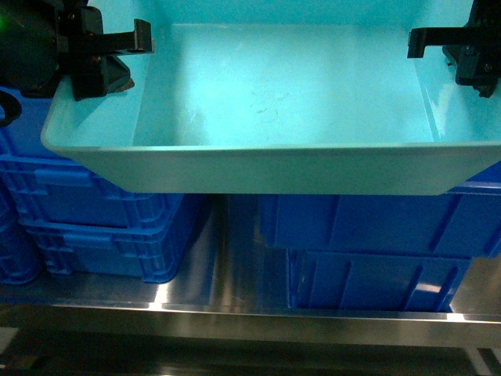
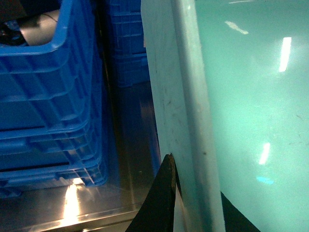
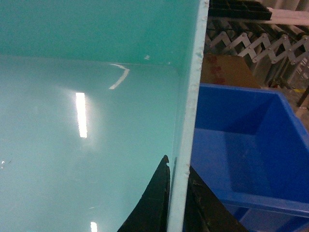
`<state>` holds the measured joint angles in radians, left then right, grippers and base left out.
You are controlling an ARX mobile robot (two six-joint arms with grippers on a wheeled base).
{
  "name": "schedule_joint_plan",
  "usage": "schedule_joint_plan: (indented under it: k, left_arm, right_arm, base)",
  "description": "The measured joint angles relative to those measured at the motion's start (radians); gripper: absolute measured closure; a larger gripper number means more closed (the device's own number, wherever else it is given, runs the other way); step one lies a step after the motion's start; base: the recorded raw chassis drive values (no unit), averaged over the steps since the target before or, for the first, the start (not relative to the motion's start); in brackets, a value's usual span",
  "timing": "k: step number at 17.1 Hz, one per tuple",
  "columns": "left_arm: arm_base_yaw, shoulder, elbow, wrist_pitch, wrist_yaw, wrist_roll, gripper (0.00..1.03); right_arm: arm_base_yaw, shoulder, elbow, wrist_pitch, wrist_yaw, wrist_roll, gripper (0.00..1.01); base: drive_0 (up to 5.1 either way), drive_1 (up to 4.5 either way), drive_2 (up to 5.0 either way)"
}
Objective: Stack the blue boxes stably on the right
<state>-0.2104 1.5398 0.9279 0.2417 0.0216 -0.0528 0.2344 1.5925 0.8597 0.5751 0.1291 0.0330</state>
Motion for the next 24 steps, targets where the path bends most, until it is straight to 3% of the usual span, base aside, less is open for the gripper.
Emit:
schedule_joint_plan:
  k: [24]
  left_arm:
    - [-0.001,-0.002,0.000,0.004,0.001,0.000,0.98]
  right_arm:
    - [-0.005,-0.004,-0.002,0.003,-0.003,0.000,0.94]
  base:
    - [4.9,-2.04,-2.4]
